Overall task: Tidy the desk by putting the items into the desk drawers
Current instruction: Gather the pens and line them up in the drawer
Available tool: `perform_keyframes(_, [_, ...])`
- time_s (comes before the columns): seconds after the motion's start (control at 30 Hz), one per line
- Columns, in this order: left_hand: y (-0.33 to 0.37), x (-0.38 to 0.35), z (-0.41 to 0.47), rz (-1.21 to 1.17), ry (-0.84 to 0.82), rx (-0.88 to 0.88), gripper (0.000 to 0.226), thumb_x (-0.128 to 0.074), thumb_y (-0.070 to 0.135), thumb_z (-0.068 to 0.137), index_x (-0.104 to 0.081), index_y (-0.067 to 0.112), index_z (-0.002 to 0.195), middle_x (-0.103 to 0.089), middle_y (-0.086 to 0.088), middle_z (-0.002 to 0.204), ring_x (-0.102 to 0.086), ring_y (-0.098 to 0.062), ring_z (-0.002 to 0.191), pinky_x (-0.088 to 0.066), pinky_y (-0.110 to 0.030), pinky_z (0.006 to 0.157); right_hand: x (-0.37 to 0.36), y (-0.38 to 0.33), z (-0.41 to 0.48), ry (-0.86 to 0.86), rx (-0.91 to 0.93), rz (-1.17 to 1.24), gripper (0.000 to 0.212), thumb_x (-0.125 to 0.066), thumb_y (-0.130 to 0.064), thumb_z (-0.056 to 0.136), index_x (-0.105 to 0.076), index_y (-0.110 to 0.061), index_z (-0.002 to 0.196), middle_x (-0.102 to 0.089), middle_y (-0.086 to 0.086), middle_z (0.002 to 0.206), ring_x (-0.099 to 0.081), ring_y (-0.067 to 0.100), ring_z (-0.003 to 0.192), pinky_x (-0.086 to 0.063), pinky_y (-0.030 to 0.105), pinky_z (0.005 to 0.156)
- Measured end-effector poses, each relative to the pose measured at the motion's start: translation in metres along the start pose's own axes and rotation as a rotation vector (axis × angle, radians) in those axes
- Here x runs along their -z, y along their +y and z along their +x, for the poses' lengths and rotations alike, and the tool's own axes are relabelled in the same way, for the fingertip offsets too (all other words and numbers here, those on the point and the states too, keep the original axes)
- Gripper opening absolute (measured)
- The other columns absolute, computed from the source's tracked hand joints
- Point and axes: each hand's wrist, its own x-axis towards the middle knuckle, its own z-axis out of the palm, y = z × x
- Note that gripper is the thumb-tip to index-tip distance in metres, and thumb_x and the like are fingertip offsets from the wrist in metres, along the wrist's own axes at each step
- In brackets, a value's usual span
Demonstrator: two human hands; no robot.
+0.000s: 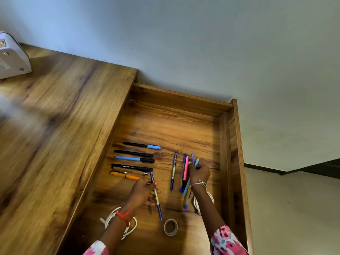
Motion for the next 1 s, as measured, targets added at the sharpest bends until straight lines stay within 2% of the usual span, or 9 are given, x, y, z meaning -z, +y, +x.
perform_keyframes(0.07, [0.000,0.001,0.000,-0.002,0.002,0.002,0.009,-0.048,0.015,0.096,-0.055,0.013,0.092,-0.065,-0.008,0.084,-0.063,-0.018,0.063,-0.053,-0.025,0.045,0.004,-0.001,0.006,0.033,-0.035,0.020,0.015,-0.066,-0.010,0.082,-0.068,0.005,0.085,-0.062,0.015,0.073,-0.053,0.020,0.068,-0.037,0.024,0.055])
perform_keyframes(0.17, [-0.001,0.001,0.001,-0.006,0.002,0.002,0.009,-0.048,0.015,0.096,-0.056,0.015,0.092,-0.066,-0.009,0.085,-0.063,-0.019,0.063,-0.053,-0.024,0.046,0.007,-0.002,0.013,0.040,-0.093,0.002,0.019,-0.066,-0.010,0.082,-0.066,0.006,0.091,-0.067,0.024,0.087,-0.062,0.032,0.078,-0.050,0.036,0.069])
perform_keyframes(0.23, [-0.002,0.000,0.000,-0.005,0.000,0.002,0.008,-0.048,0.015,0.096,-0.055,0.016,0.093,-0.066,-0.009,0.085,-0.062,-0.018,0.063,-0.053,-0.024,0.046,0.007,-0.001,0.014,0.032,-0.108,-0.016,0.021,-0.065,-0.006,0.082,-0.066,0.007,0.098,-0.068,0.024,0.095,-0.064,0.036,0.087,-0.052,0.042,0.078])
perform_keyframes(0.33, [-0.002,0.000,0.000,-0.011,0.000,0.003,0.007,-0.048,0.015,0.096,-0.055,0.015,0.095,-0.065,-0.008,0.084,-0.061,-0.017,0.062,-0.054,-0.024,0.046,0.006,0.000,0.009,0.034,-0.072,-0.039,0.024,-0.064,-0.001,0.080,-0.067,0.005,0.104,-0.070,0.022,0.099,-0.065,0.033,0.091,-0.050,0.036,0.079])
perform_keyframes(0.47, [-0.003,0.000,0.002,-0.001,0.016,0.009,0.007,-0.049,0.015,0.095,-0.055,0.013,0.095,-0.065,-0.007,0.081,-0.060,-0.013,0.053,-0.054,-0.026,0.046,0.005,0.000,0.000,0.032,-0.022,-0.064,0.024,-0.065,-0.001,0.078,-0.069,0.002,0.101,-0.071,0.021,0.093,-0.066,0.032,0.088,-0.050,0.033,0.073])
perform_keyframes(0.7, [-0.004,0.001,0.002,-0.006,0.022,0.007,0.007,-0.050,0.015,0.095,-0.057,0.012,0.095,-0.066,-0.007,0.080,-0.061,-0.013,0.053,-0.053,-0.025,0.043,0.004,0.002,-0.005,-0.008,0.033,-0.155,0.039,-0.065,0.000,0.079,-0.060,0.001,0.117,-0.063,0.020,0.114,-0.061,0.032,0.103,-0.048,0.034,0.090])
perform_keyframes(0.87, [-0.007,0.001,-0.001,-0.015,0.020,-0.007,0.008,-0.050,0.015,0.095,-0.057,0.014,0.095,-0.066,-0.007,0.082,-0.061,-0.014,0.057,-0.052,-0.025,0.045,0.009,0.002,-0.009,0.030,0.017,-0.153,0.035,-0.064,0.001,0.079,-0.061,0.002,0.114,-0.066,0.021,0.108,-0.063,0.032,0.098,-0.051,0.036,0.081])
perform_keyframes(0.93, [-0.008,0.001,-0.002,-0.017,0.018,-0.001,0.008,-0.050,0.016,0.095,-0.057,0.014,0.094,-0.066,-0.007,0.082,-0.061,-0.015,0.057,-0.052,-0.026,0.046,0.012,0.004,-0.011,0.037,-0.068,-0.134,0.034,-0.066,0.000,0.078,-0.060,0.002,0.112,-0.068,0.022,0.101,-0.065,0.030,0.089,-0.049,0.029,0.069])
perform_keyframes(1.0, [-0.008,0.001,-0.003,-0.023,0.014,-0.001,0.008,-0.050,0.016,0.095,-0.057,0.014,0.093,-0.066,-0.008,0.083,-0.061,-0.015,0.058,-0.053,-0.026,0.047,0.014,0.007,-0.013,0.045,-0.111,-0.127,0.024,-0.066,-0.001,0.078,-0.063,0.004,0.101,-0.069,0.022,0.092,-0.063,0.027,0.077,-0.044,0.025,0.064])
